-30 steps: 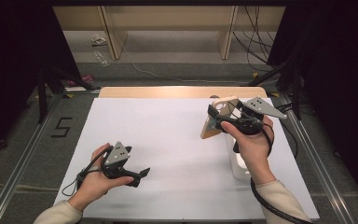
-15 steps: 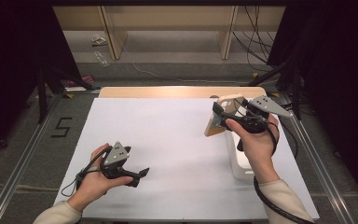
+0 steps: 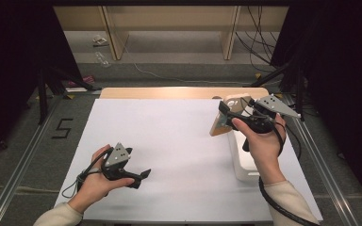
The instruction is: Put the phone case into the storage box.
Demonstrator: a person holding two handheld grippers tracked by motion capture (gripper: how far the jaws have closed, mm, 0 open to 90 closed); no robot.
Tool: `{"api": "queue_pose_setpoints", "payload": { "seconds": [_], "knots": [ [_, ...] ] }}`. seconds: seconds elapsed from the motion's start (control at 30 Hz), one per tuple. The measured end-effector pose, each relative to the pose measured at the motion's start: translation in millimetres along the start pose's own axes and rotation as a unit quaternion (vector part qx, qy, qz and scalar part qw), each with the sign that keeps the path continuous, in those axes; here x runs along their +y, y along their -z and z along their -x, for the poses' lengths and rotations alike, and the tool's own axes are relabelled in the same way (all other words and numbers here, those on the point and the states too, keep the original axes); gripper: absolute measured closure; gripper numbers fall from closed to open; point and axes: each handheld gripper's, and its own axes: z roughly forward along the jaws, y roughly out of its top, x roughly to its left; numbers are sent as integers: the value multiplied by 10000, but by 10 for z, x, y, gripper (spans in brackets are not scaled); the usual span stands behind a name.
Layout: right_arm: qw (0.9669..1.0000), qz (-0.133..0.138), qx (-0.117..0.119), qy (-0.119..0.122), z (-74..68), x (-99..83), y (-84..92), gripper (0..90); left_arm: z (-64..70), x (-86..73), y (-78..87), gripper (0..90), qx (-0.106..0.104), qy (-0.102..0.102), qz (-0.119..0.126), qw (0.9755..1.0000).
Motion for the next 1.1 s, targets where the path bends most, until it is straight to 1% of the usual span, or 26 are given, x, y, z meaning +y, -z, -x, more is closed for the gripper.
{"api": "queue_pose_setpoints", "payload": {
  "seconds": [0.3, 1.1],
  "knots": [
    [9999, 33, -104, -10, 50, 22, 32, 132, 1, 1, -1, 7, -13, 7, 8, 10000],
    [9996, 65, -277, 25, 134, 55, 71, 132, -1, 0, -7, 9, -19, 13, -1, 10000]
  ]
}}
